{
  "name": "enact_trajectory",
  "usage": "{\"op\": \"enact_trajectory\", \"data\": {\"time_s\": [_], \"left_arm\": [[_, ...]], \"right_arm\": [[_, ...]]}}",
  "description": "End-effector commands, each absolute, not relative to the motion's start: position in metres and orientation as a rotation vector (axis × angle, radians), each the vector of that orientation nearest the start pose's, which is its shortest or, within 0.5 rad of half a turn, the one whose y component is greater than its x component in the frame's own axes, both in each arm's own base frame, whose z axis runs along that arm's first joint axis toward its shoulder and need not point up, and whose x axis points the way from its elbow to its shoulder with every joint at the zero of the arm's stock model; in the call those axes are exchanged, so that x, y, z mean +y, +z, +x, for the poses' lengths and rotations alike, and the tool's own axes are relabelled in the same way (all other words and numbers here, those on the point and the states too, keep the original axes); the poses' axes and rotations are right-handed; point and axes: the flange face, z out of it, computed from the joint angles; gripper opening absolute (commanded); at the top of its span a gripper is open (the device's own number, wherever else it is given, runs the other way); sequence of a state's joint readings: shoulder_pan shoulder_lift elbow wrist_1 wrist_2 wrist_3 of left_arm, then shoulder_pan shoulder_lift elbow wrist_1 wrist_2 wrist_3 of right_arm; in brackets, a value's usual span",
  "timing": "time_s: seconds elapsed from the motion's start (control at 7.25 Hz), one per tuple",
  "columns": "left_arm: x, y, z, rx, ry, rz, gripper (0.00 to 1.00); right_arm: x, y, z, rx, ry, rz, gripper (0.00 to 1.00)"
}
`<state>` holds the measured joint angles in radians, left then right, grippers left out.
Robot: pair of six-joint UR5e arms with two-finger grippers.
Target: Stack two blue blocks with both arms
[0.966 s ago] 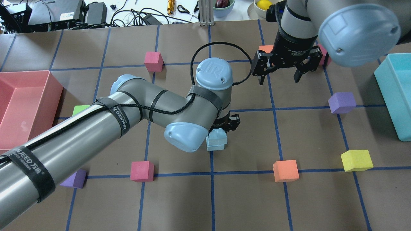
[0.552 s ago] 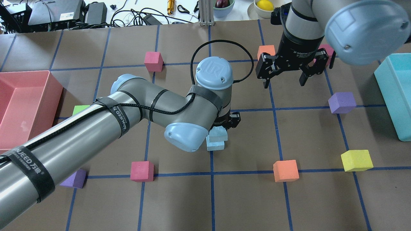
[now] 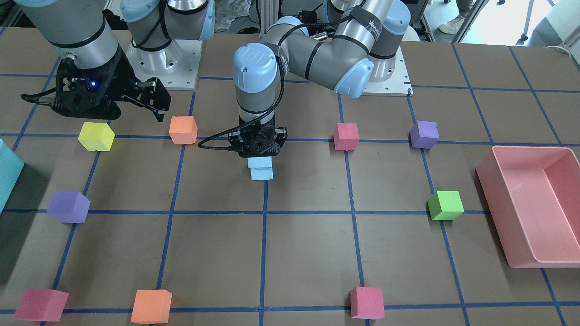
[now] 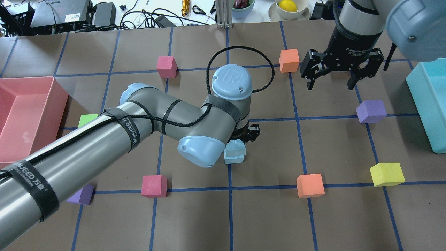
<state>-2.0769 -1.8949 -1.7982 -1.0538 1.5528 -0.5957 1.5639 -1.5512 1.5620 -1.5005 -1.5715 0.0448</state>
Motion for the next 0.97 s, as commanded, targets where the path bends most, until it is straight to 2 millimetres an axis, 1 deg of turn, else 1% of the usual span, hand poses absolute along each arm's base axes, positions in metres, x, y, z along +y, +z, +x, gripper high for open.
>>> {"op": "enact_trajectory", "data": {"time_s": [0.0,0.14,0.28,0.41,0.55,0.69,0.83], "left_arm": [[-0.423,0.243,-0.389,3.124,0.089,-0.142,0.15],[-0.425,0.241,-0.39,3.133,0.073,-0.162,0.9],[-0.425,0.24,-0.392,3.141,0.075,-0.167,0.95],[-0.427,0.254,-0.391,3.155,0.041,-0.165,1.0],[-0.429,0.271,-0.387,3.175,0.002,-0.158,1.0],[-0.438,0.286,-0.374,3.184,-0.038,-0.17,1.0],[-0.45,0.313,-0.349,3.194,-0.076,-0.117,1.0]], "right_arm": [[-0.485,0.492,0.132,3.135,0.07,0.08,1.0],[-0.482,0.49,0.136,3.122,0.085,0.092,1.0],[-0.481,0.486,0.135,3.127,0.104,0.087,1.0],[-0.482,0.484,0.133,3.133,0.111,0.082,1.0],[-0.481,0.485,0.134,3.136,0.111,0.08,1.0],[-0.481,0.485,0.133,3.136,0.113,0.08,1.0],[-0.481,0.485,0.133,3.137,0.113,0.08,1.0]]}}
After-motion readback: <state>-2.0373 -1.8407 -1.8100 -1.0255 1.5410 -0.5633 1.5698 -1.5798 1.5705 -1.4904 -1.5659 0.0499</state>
